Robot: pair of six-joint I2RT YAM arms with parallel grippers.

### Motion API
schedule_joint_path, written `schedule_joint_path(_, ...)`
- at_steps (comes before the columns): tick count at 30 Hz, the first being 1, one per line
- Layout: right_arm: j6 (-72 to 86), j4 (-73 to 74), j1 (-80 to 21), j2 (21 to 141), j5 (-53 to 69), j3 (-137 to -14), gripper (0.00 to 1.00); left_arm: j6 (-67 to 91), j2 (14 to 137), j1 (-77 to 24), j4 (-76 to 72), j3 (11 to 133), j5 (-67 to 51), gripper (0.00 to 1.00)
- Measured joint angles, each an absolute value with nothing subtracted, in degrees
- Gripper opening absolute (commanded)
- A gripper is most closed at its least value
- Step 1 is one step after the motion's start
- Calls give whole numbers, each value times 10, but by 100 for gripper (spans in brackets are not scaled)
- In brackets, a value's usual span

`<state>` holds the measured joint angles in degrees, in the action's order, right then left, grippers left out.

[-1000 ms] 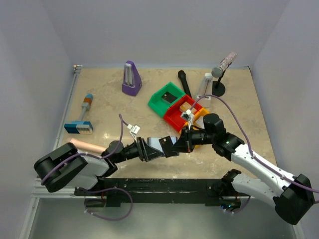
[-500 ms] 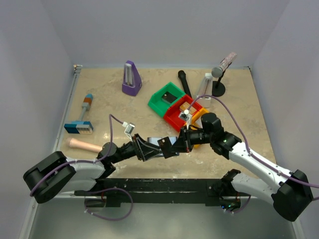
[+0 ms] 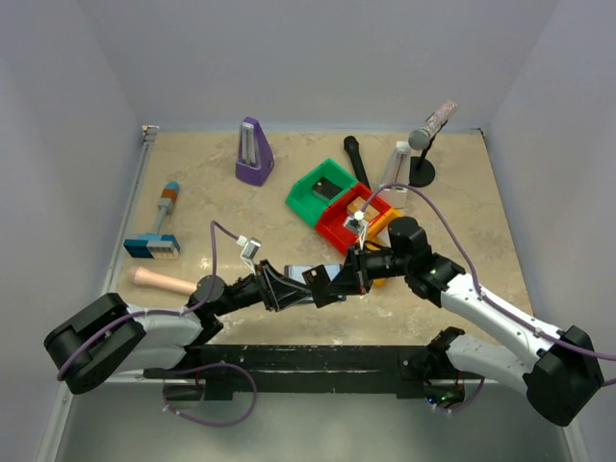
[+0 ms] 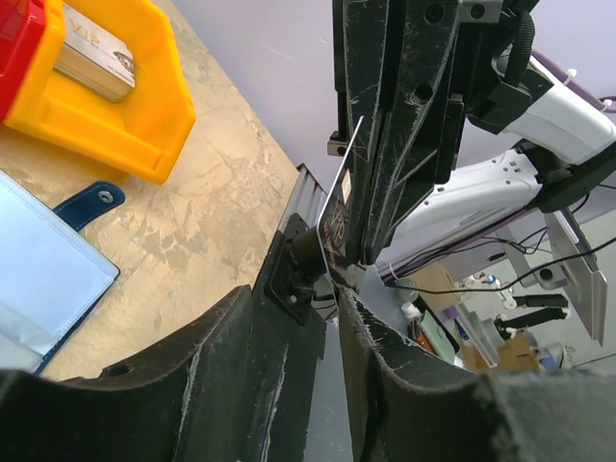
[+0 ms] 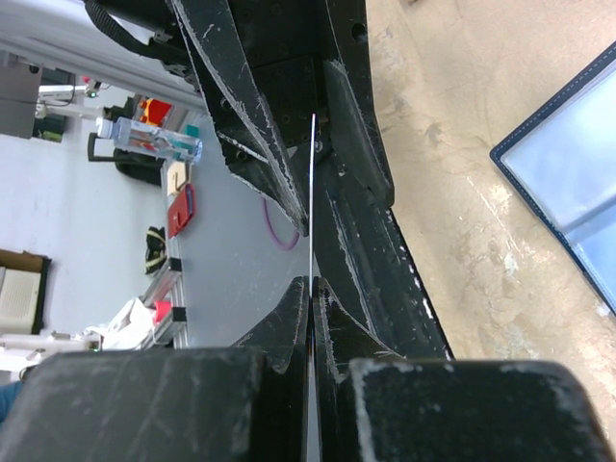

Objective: Take the credit cards out of the card holder
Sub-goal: Place the credit card in the storage box.

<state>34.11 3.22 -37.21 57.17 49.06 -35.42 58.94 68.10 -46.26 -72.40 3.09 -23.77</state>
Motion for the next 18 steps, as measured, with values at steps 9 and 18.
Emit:
schedule_joint_path(9,347,17,-372,581,492,-354,0,590,675,-463,-724,38,-251,38)
schedule_joint_path(18,349,12,-372,581,492,-354,0,590,675,-463,-724,48,-256,9)
